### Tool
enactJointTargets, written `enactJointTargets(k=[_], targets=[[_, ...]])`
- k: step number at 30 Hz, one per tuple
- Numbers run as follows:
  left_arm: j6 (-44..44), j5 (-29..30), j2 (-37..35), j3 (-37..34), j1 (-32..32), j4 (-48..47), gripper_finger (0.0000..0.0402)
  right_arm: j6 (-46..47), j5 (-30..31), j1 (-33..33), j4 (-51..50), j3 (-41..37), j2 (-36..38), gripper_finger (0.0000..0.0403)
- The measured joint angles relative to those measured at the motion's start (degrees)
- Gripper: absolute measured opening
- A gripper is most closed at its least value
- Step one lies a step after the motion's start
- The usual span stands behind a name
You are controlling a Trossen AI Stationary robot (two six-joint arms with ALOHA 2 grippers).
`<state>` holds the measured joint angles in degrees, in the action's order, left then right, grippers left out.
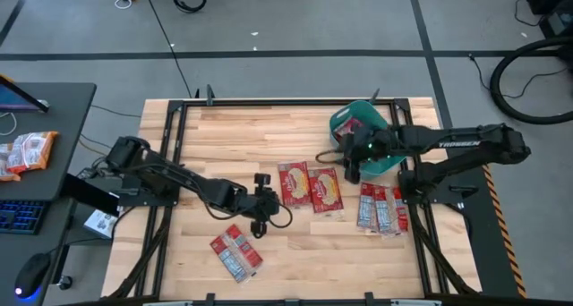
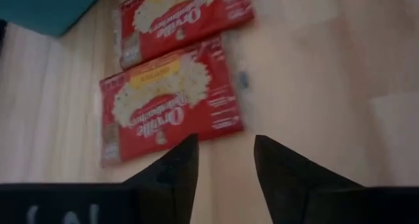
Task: Sort popcorn bags into baskets
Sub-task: Put the red popcorn bag into the green bin
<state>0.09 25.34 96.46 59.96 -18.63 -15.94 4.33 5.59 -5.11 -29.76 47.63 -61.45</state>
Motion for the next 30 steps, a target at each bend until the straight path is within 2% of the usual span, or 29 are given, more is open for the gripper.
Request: enactJointTargets(k=[7, 11, 20, 26, 30], targets=[[8.75, 3.06, 3.84, -0.02, 3.1, 0.98, 0.0192, 3.01, 0.83, 6.17, 1.51, -0.63, -6.61, 0.0168], [14.89, 2.99, 6.56, 0.0, 4.36, 2.67, 0.0192, 3.65, 0.85, 8.87, 1.17, -0.63, -11.38, 0.0168], [21.97, 3.05, 11.82, 0.0, 4.98, 8.78, 0.0185, 7.95, 0.87, 12.17, -0.74, -0.65, -18.15, 0.0168], [36.41, 3.65, 14.06, -0.02, 5.31, 9.0, 0.0185, 6.11, 0.98, 12.24, 6.15, -0.63, -22.28, 0.0168], [40.67, 5.3, 14.28, 0.01, 5.73, 8.97, 0.0185, 2.78, 1.09, 11.62, 10.61, -0.63, -26.29, 0.0168]])
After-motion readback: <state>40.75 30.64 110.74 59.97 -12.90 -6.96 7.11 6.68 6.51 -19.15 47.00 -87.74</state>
